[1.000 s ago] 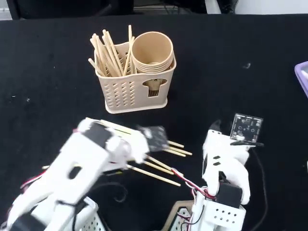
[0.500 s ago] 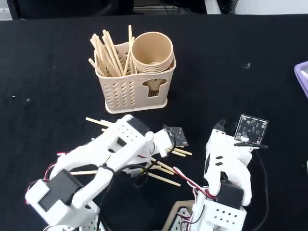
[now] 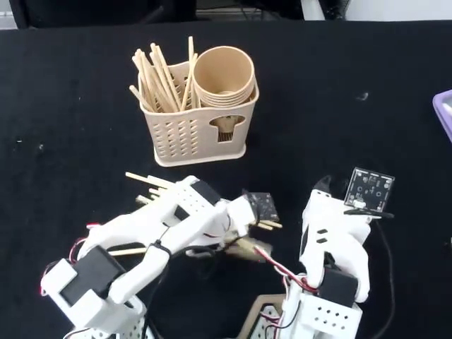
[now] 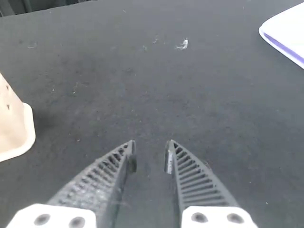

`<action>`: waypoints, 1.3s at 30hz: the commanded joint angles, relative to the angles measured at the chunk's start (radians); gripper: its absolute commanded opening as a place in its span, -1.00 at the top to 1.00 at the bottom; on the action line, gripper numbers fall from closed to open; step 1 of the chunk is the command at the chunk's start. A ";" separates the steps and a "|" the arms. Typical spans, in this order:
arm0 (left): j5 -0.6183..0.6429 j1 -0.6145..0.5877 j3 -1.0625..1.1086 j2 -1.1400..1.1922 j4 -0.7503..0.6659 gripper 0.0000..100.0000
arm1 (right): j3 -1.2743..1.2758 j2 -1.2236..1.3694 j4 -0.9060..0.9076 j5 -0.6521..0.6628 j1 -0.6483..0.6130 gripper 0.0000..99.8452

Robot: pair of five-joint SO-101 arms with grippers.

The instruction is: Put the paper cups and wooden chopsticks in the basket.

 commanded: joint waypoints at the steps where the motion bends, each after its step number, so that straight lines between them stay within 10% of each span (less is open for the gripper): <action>1: 0.000 0.001 -0.005 0.000 0.066 0.95 | -0.051 -0.030 -0.003 -0.009 0.012 0.78; 14: -0.066 -0.036 -0.114 -0.147 0.374 0.94 | -0.045 -0.035 -0.005 -0.009 0.012 0.78; 29: -0.110 -0.384 -0.430 -0.680 0.589 0.94 | -0.042 -0.036 -0.003 -0.060 0.012 0.82; 39: 0.393 -0.392 -0.753 -0.798 0.305 0.94 | -0.001 -0.039 -0.046 -0.058 0.012 0.98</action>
